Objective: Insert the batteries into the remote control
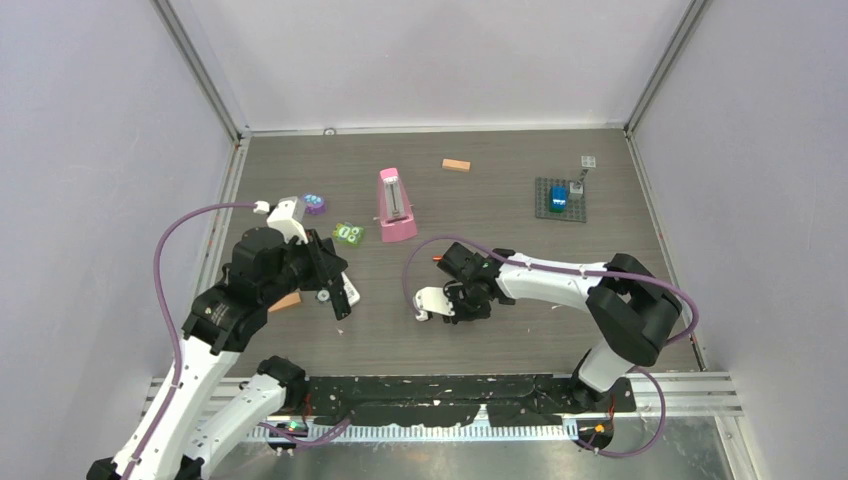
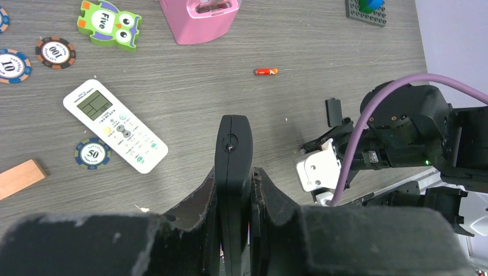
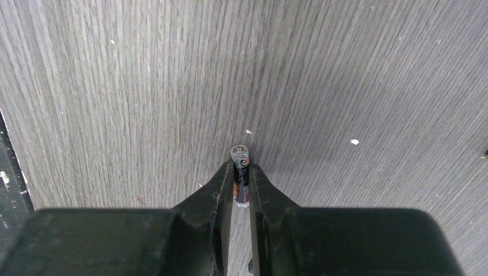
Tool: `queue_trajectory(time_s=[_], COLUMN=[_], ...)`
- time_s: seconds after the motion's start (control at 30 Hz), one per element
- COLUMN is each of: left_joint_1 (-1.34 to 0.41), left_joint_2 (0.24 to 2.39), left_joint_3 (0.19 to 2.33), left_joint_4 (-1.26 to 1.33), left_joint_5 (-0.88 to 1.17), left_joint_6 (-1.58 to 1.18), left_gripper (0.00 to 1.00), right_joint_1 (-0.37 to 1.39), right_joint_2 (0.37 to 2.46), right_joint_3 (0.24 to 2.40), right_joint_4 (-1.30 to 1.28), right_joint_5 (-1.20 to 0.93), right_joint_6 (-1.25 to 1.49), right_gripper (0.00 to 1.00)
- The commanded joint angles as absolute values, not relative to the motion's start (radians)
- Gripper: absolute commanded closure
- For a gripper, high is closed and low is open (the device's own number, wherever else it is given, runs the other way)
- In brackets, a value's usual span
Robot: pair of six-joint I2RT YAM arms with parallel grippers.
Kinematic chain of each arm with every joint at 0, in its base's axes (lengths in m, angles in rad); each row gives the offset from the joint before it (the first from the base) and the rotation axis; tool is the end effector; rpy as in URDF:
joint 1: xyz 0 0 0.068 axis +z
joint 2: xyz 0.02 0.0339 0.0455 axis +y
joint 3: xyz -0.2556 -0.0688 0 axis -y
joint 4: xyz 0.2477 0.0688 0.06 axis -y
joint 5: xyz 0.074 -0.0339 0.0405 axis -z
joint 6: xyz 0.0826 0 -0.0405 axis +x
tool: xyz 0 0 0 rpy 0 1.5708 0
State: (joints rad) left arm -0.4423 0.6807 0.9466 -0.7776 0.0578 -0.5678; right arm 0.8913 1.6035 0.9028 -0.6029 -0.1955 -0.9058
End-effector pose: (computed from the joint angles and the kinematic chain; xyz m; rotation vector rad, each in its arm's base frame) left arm 0.1616 -0.0818 0.3207 -0.0986 2.1506 -0.6641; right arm 0.1744 0.2414 0.1056 -2.2617 1.7519 0.2777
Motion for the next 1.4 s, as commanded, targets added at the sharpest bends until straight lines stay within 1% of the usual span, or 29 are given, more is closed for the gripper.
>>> queue_trajectory(time_s=[0.0,0.13,0.3,0.4,0.43,0.47,0.5,0.53,0.6,0.63,0.7,0.73,0.83,0.9,1.03,1.07,1.23,1.37], left_joint_1=[-0.434,-0.433,-0.433,-0.433,-0.433,-0.433,-0.433,-0.431,-0.431,-0.431,-0.431,-0.431,-0.431,-0.433,-0.434,-0.434,-0.437,-0.437], left_joint_2=[0.667,0.659,0.652,0.643,0.639,0.635,0.629,0.626,0.615,0.610,0.610,0.611,0.622,0.631,0.658,0.661,0.646,0.632], left_joint_3=[0.964,0.967,0.960,0.939,0.929,0.921,0.910,0.893,0.863,0.846,0.811,0.791,0.733,0.678,0.588,0.571,0.459,0.426], left_joint_4=[-0.752,-0.752,-0.747,-0.725,-0.713,-0.699,-0.683,-0.656,-0.609,-0.580,-0.517,-0.477,-0.355,-0.226,-0.042,-0.015,0.225,0.298], left_joint_5=[0.070,0.069,0.065,0.071,0.078,0.085,0.094,0.107,0.135,0.159,0.214,0.247,0.321,0.379,0.440,0.446,0.459,0.462], left_joint_6=[-0.556,-0.556,-0.563,-0.577,-0.584,-0.593,-0.602,-0.614,-0.639,-0.652,-0.692,-0.715,-0.813,-0.899,-1.000,-1.012,-1.117,-1.171], left_gripper=[1.00,1.00,1.00,1.00,1.00,1.00,1.00,1.00,1.00,1.00,1.00,1.00,1.00,1.00,1.00,1.00,1.00,1.00], right_joint_1=[0.878,0.877,0.869,0.870,0.869,0.870,0.875,0.876,0.882,0.894,0.907,0.909,0.918,0.930,1.005,1.048,1.187,1.304], right_joint_2=[1.663,1.659,1.571,1.424,1.390,1.316,1.236,1.198,1.094,1.037,0.987,0.980,0.998,1.014,1.011,1.008,1.029,1.095], right_joint_3=[0.923,0.935,0.936,0.905,0.888,0.876,0.844,0.816,0.792,0.792,0.824,0.870,0.980,1.027,1.042,1.051,1.082,1.113], right_joint_4=[-0.630,-0.629,-0.560,-0.456,-0.392,-0.303,-0.249,-0.149,-0.051,-0.029,-0.036,-0.097,-0.310,-0.376,-0.365,-0.363,-0.332,-0.317], right_joint_5=[-0.205,-0.216,-0.301,-0.350,-0.356,-0.341,-0.309,-0.253,-0.192,-0.112,-0.024,0.008,0.092,0.109,0.080,0.088,0.200,0.327], right_joint_6=[-0.887,-0.877,-0.785,-0.668,-0.592,-0.543,-0.420,-0.305,-0.170,-0.121,0.026,0.123,0.231,0.333,0.412,0.417,0.482,0.506], right_gripper=[0.82,0.94,0.95,0.94,0.94,0.95,0.95,0.95,0.95,0.95,0.95,0.95,0.95,0.95,0.95,0.95,0.95,0.95])
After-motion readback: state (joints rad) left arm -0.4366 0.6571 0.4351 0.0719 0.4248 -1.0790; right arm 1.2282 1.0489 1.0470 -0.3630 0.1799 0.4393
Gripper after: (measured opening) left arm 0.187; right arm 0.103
